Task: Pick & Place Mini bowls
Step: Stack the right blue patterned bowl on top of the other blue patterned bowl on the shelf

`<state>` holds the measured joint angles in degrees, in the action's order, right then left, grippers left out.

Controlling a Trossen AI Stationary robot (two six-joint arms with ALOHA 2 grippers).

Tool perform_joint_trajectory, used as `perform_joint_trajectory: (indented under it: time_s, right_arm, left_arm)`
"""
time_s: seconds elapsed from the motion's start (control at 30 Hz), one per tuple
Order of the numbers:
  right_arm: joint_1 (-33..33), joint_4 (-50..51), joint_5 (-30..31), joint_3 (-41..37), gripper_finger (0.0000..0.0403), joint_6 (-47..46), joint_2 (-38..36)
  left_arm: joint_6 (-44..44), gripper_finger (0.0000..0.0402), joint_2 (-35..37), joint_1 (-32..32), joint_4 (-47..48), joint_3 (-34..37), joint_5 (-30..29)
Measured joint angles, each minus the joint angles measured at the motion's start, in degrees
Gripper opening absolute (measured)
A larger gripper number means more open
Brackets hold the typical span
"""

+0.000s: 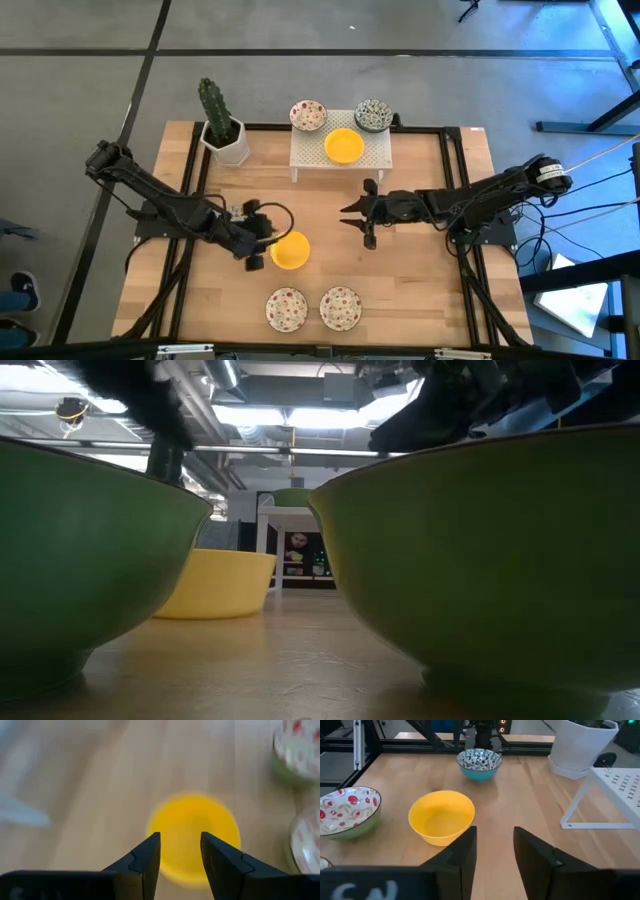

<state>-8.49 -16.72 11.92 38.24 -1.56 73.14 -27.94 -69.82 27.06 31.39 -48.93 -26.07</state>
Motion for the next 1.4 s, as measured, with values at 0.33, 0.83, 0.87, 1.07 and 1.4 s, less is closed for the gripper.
perform_joint_trajectory:
  time_s: [0.33, 0.83, 0.87, 1.07, 1.4]
  right_arm:
    - [0.03, -0.23, 0.03, 0.0, 0.0129, -1.07, 0.01]
    - [0.04, -0.23, 0.04, 0.0, 0.0129, -0.86, 0.02]
    - [0.04, -0.21, 0.04, 0.0, 0.0129, -0.79, 0.02]
    - [0.04, -0.16, 0.04, 0.0, 0.0129, -2.4, 0.02]
    - [0.04, 0.81, 0.02, 0.0, 0.0129, -4.66, 0.02]
  left_arm:
    - [-8.03, 0.0134, -0.47, 5.36, 10.47, -0.02, 2.53]
    - [-33.28, 0.0134, -0.42, 5.54, 34.56, 0.0, 4.34]
    - [-33.5, 0.0134, -0.4, 5.54, 34.63, 0.0, 2.94]
    - [-33.91, 0.0142, -0.42, 6.2, 34.37, 0.0, -1.64]
    - [-39.3, 0.0207, -0.42, 8.49, 31.91, 2.13, 0.13]
